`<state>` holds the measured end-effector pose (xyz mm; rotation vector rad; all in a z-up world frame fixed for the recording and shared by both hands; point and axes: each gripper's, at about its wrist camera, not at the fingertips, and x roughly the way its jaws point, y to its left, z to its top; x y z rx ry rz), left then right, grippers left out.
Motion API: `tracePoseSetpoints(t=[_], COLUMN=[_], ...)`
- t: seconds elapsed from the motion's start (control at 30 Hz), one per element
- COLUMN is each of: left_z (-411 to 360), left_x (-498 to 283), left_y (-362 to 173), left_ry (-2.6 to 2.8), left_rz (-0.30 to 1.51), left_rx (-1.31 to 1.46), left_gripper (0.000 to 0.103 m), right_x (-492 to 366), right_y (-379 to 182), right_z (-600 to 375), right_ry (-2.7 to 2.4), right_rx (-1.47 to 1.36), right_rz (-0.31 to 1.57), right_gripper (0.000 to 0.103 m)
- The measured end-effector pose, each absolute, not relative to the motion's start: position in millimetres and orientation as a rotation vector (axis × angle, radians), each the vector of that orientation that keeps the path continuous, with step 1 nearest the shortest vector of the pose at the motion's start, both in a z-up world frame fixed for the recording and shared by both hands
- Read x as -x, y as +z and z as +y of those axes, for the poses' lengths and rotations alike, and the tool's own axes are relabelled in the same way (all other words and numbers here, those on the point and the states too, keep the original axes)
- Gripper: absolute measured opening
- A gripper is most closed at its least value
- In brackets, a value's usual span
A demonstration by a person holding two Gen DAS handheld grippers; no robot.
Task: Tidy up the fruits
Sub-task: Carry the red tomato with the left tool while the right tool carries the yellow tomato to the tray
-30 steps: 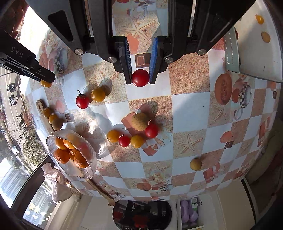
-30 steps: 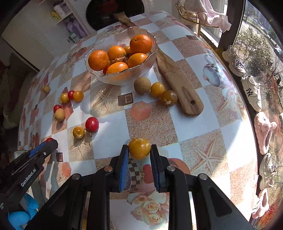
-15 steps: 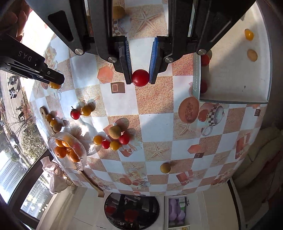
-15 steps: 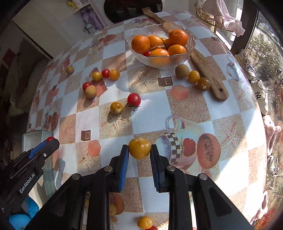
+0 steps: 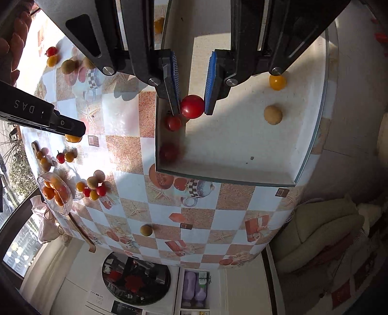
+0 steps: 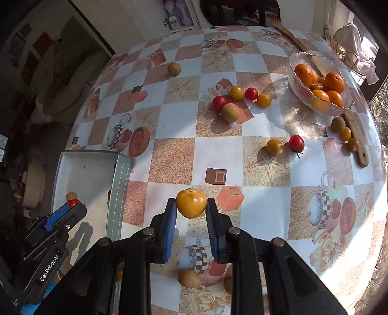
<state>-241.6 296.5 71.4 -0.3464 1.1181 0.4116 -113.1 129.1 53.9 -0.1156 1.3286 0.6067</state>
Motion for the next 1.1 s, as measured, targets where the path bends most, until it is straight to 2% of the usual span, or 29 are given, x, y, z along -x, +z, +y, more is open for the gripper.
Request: tracePoseSetpoints(t=[0.47, 1.1], left_z=[358, 371], left_x=[329, 335], left_y=[49, 17], left_ry=[0.59, 0.605], left_rz=[1.156, 1.211], left_rx=[0.434, 0.454], left_gripper=[0.021, 0.021], right_x=[165, 184], right_y=[48, 5], right_z=[242, 298], right_ry=[0.803, 0.818], right_rx=[0.23, 0.396], right_rz=[1.359, 1.403], right_gripper=[0.027, 0.027])
